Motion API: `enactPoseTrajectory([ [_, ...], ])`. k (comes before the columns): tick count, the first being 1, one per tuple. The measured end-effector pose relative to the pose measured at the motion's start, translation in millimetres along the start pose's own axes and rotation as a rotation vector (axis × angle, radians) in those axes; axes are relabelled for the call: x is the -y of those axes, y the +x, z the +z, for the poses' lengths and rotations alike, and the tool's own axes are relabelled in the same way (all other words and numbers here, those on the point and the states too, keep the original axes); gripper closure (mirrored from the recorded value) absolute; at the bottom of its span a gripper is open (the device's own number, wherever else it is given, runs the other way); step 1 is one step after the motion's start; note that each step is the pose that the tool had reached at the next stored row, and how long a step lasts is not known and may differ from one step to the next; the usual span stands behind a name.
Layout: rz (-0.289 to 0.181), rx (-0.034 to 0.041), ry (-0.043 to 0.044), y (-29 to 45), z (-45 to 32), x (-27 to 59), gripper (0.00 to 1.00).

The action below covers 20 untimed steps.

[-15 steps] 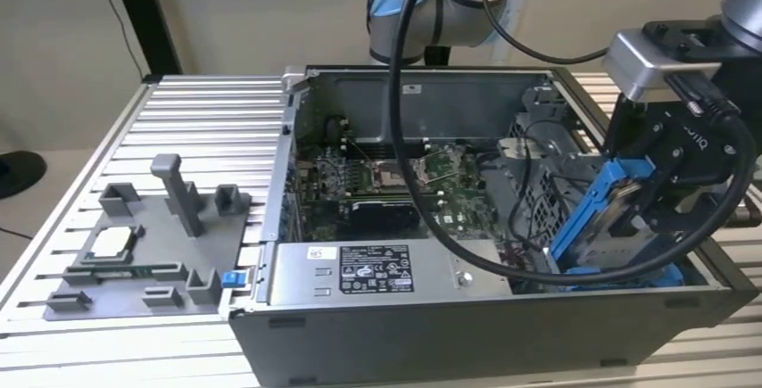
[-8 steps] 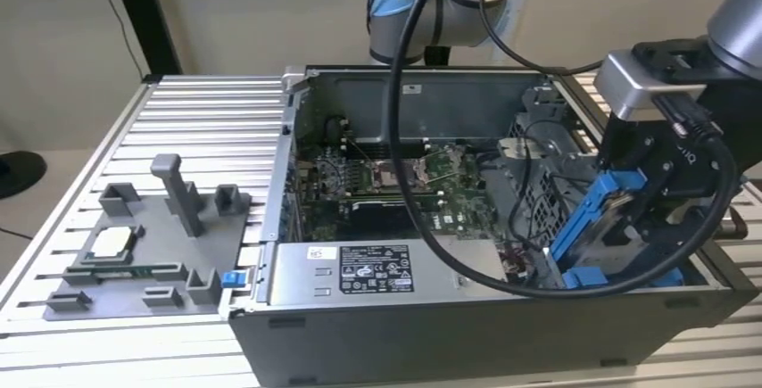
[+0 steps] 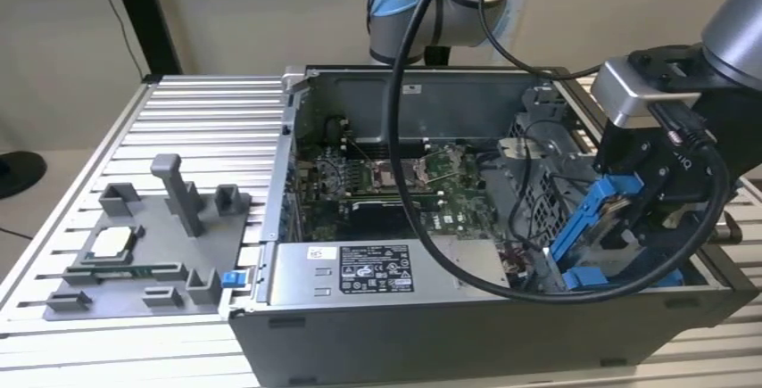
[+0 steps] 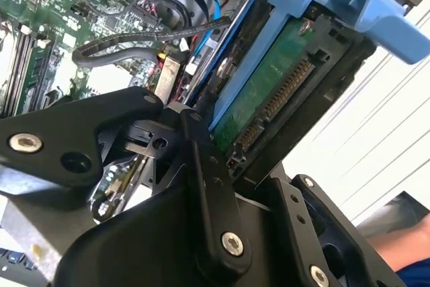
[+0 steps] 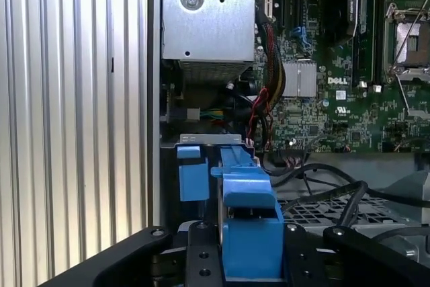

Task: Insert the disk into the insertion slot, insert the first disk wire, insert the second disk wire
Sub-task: 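Insert the disk into the insertion slot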

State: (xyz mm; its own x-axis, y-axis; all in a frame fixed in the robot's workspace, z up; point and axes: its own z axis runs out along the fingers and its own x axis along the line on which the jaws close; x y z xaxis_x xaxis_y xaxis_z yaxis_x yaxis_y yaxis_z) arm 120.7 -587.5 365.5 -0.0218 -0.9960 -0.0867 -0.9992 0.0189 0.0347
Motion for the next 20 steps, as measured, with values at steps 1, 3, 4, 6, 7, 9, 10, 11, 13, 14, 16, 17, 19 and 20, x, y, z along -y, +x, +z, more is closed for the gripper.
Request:
enactPoseTrajectory([
  [1, 0.0, 0.0, 0.0, 0.0, 0.0, 0.0, 1.0],
  [3, 0.0, 0.0002, -0.0001, 0.0, 0.1, 0.0, 0.0],
  [4, 0.0, 0.0002, -0.0002, 0.0, 0.1, 0.0, 0.0],
  [6, 0.0, 0.0002, -0.0002, 0.0, 0.0, 0.0, 0.0],
  [7, 0.0, 0.0004, -0.0002, 0.0, -0.4, 0.0, 0.0],
  [9, 0.0, 0.0006, -0.0002, -0.3, -3.6, -0.1, 0.0],
  [10, 0.0, 0.0012, -0.0002, -0.5, -5.9, -0.2, 0.0],
  [11, 0.0, 0.0016, -0.0002, -0.8, -8.7, -0.3, 0.0],
  [13, 0.0, 0.0028, -0.0002, -1.2, -13.9, -0.5, 0.0],
  [14, 0.0, 0.0031, -0.0002, -1.6, -16.4, -0.6, 0.0],
  [16, 0.0, 0.0037, -0.0002, -2.7, -19.6, -0.7, 0.0],
  [17, 0.0, 0.0043, 0.0, -3.5, -20.4, -0.7, 0.0],
  [19, 0.0, 0.0047, 0.0024, -5.4, -21.5, -0.8, 0.0],
  [20, 0.0, 0.005, 0.005, -6.6, -21.6, -0.9, 0.0],
])
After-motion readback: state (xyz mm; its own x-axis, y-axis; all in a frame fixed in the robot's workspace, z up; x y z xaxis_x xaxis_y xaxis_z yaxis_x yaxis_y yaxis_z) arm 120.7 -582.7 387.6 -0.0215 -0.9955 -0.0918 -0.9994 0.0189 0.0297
